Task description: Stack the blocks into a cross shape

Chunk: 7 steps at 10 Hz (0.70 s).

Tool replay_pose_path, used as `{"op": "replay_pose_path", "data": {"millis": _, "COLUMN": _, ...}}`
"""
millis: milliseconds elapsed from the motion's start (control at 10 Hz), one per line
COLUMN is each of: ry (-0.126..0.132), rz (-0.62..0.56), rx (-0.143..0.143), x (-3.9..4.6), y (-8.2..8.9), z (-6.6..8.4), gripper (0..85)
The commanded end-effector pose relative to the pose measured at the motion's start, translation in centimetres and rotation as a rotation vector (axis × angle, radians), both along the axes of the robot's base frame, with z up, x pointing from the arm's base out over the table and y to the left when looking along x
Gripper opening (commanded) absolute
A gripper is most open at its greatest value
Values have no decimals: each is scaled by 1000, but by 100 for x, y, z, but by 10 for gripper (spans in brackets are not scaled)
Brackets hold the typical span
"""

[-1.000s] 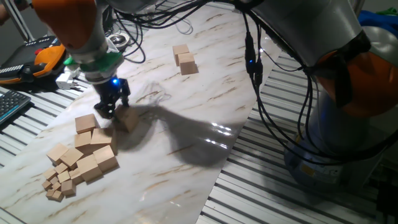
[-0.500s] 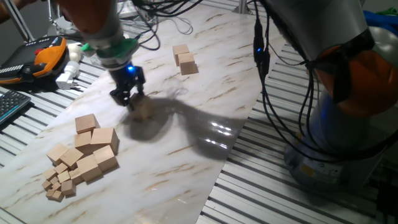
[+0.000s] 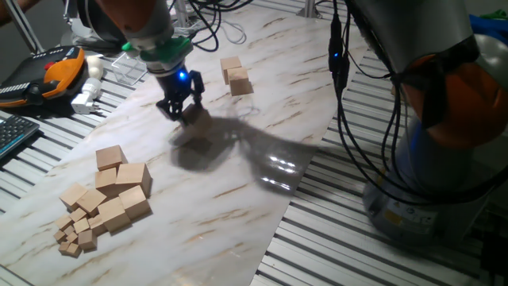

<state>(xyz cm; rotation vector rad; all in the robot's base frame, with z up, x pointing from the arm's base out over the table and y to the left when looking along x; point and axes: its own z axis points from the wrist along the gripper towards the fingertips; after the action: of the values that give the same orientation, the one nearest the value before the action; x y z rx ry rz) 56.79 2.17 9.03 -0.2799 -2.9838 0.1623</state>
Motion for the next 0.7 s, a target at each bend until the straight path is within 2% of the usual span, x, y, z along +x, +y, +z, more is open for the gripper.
{"op": "replay_pose_path", "data": {"millis": 0, "ry": 1, "rz": -37, "rx": -18, "x": 5, "y": -306, "z": -3, "gripper": 0}}
{"op": "replay_pose_path", "data": {"millis": 100, "ry": 7, "rz": -99, "rx": -34, "x": 8, "y": -366, "z": -6, "gripper": 0}}
{"op": "replay_pose_path", "data": {"millis": 200, "ry": 23, "rz": -149, "rx": -19, "x": 8, "y": -395, "z": -10, "gripper": 0}}
{"op": "replay_pose_path", "data": {"millis": 600, "ry": 19, "rz": -171, "rx": -16, "x": -7, "y": -382, "z": 22, "gripper": 0}}
